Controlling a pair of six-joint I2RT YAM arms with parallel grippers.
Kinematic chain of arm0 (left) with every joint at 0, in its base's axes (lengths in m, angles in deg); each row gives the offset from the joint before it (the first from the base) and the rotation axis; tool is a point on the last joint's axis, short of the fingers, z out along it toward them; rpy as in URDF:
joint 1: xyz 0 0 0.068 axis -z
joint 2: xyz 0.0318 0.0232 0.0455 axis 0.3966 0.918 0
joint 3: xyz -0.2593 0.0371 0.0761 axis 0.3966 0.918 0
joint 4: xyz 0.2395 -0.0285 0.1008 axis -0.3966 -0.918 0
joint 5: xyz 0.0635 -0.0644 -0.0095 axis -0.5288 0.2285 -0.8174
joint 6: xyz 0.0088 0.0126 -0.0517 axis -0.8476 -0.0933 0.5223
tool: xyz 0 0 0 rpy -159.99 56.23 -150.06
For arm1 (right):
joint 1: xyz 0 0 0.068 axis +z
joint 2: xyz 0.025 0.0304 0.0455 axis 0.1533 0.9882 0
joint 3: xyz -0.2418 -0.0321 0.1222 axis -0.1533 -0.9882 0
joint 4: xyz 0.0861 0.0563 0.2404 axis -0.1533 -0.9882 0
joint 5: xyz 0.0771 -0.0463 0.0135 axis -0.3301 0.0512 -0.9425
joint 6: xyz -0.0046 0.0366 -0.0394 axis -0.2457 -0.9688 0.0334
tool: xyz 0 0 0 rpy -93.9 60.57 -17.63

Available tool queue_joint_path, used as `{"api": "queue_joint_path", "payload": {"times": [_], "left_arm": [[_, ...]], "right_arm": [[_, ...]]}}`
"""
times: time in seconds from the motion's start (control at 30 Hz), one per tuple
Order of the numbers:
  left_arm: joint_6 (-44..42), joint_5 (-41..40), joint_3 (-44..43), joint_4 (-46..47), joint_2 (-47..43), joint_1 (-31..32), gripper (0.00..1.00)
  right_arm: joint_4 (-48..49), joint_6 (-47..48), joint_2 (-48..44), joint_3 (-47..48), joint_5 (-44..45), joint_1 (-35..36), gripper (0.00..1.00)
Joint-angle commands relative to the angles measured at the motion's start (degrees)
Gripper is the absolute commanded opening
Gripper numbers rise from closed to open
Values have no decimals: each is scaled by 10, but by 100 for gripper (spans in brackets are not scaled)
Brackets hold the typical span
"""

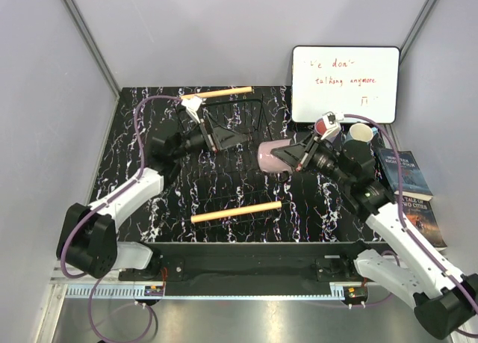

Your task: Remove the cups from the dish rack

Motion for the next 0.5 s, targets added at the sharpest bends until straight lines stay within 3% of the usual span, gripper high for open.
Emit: {"api": "queue_joint_path", "payload": {"times": [0.0, 0.07, 0.1, 0.3, 0.47], "left_arm": [[-31, -74, -26, -85, -17, -19, 99], [-28, -120, -25, -128, -22, -24, 99], [-30, -135, -25, -148, -27, -26, 99], [-76, -297, -55, -352, -55, -26, 99], [-74, -384, -80, -491, -44, -26, 99]], "right_arm": [[-82, 49, -42, 43, 85, 0, 0], [-132, 71, -41, 75, 133, 0, 0], [-209, 82, -34, 93, 205, 0, 0], [-452, 128, 76, 225, 511, -1, 0], [-498, 131, 184, 257, 600, -5, 0]]}}
